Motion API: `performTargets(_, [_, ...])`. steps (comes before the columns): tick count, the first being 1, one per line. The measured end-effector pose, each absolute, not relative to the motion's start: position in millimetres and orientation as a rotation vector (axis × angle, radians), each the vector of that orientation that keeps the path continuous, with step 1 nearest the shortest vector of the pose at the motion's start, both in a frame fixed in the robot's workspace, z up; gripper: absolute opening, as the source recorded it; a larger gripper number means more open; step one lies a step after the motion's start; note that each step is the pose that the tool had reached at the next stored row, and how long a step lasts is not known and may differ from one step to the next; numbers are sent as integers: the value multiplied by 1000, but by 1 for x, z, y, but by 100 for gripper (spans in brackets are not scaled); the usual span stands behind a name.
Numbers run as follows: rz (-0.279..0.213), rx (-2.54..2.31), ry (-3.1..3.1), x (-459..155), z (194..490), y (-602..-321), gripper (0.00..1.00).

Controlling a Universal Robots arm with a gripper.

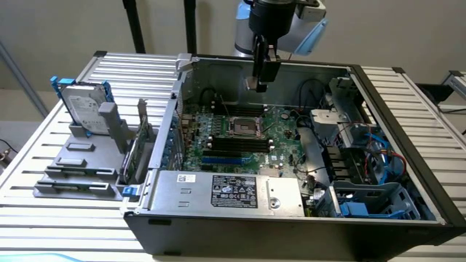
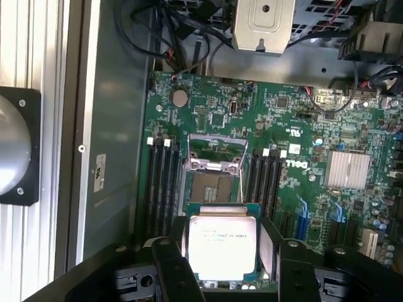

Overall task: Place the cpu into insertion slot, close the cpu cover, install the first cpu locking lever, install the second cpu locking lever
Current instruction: 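Place the cpu into insertion slot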

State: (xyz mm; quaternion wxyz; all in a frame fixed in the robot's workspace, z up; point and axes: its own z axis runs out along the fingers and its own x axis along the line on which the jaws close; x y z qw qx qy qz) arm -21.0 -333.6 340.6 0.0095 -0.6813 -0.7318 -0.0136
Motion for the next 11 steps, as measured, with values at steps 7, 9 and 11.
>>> performTargets(7, [-31, -2160, -2243, -17, 330, -329, 55])
performTargets(9, [-28, -2169, -2233, -15, 327, -328, 55])
performTargets(11, [-27, -2175, -2225, -15, 323, -325, 55])
